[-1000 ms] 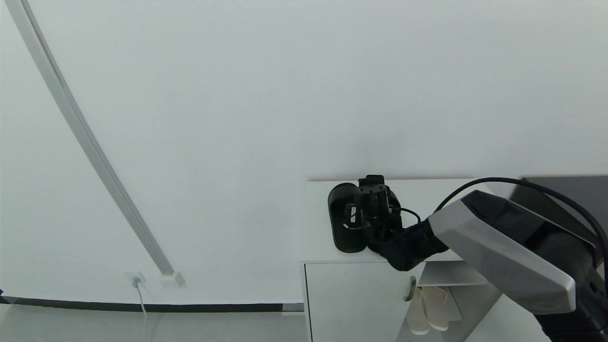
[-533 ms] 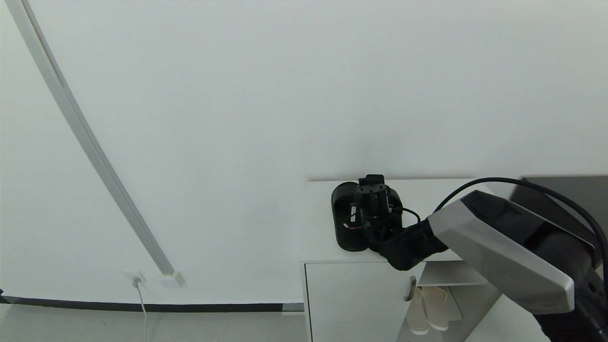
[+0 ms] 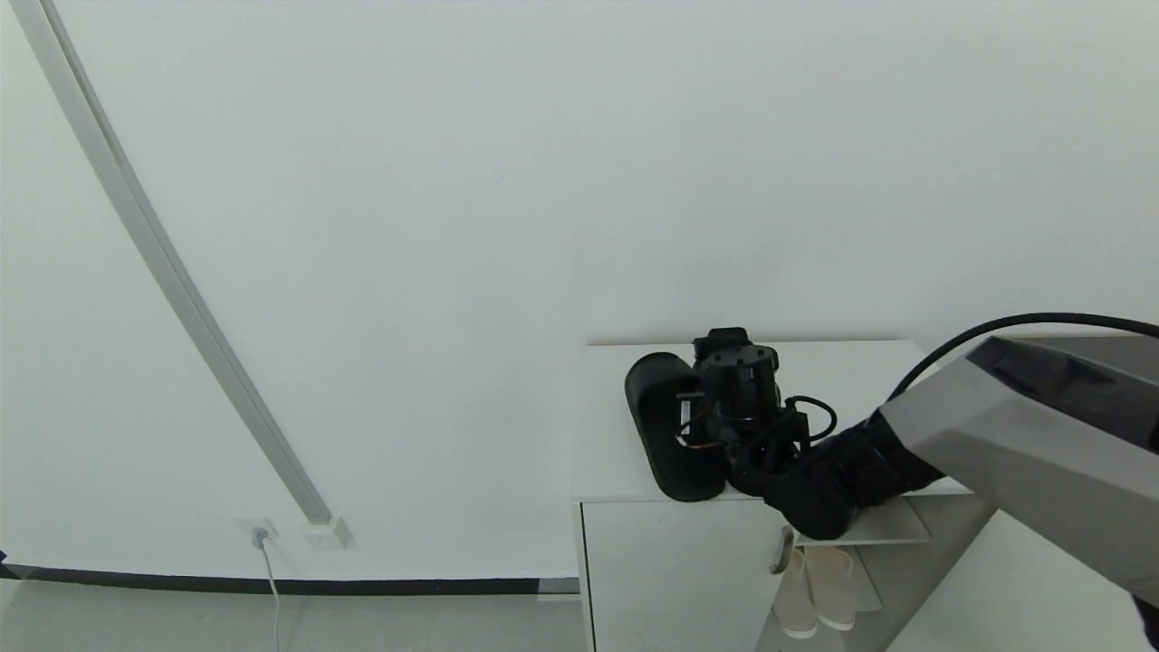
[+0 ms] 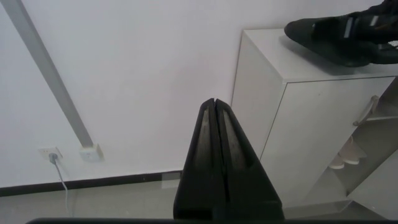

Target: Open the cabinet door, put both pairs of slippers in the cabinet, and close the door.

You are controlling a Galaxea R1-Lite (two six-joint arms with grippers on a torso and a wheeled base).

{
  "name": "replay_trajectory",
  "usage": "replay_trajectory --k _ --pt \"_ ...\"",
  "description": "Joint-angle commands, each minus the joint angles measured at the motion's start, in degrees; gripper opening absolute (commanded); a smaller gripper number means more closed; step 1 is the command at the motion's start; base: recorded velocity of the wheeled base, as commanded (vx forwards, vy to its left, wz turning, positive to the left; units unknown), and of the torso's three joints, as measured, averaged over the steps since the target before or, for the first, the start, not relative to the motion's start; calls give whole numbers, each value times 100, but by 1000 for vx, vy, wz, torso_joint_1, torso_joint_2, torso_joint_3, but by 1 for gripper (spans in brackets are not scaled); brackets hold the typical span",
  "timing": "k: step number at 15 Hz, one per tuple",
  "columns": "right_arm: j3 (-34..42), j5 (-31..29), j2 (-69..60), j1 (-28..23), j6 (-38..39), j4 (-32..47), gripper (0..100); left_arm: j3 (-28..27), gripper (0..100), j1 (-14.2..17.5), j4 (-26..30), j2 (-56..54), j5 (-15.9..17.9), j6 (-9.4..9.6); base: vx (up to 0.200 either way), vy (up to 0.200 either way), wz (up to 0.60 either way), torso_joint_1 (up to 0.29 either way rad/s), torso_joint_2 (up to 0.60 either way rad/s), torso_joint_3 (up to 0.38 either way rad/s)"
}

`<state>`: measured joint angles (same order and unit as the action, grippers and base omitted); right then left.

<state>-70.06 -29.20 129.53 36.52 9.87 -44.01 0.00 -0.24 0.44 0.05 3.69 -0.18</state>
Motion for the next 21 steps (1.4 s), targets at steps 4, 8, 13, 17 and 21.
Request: replay_trajectory --k 4,8,13,17,21 --pt "3121 2085 -2133 92 -583 -1628 0 0 0 -2 0 4 -18 1 0 0 0 0 0 0" --pt "3991 2753 -2784 373 -618 -1655 0 0 0 -2 0 4 -27 -17 0 0 0 0 0 0" --pt "4035 2753 -2775 426 -662 -1655 0 0 0 -2 0 4 -27 -17 0 0 0 0 0 0" --pt "4053 2735 -2696 435 -671 -1655 0 0 0 -2 0 4 -27 -8 -150 0 0 5 2 1" --pt "4079 2735 -2687 435 -671 -1664 0 0 0 -2 0 4 -27 -8 -150 0 0 -7 1 2"
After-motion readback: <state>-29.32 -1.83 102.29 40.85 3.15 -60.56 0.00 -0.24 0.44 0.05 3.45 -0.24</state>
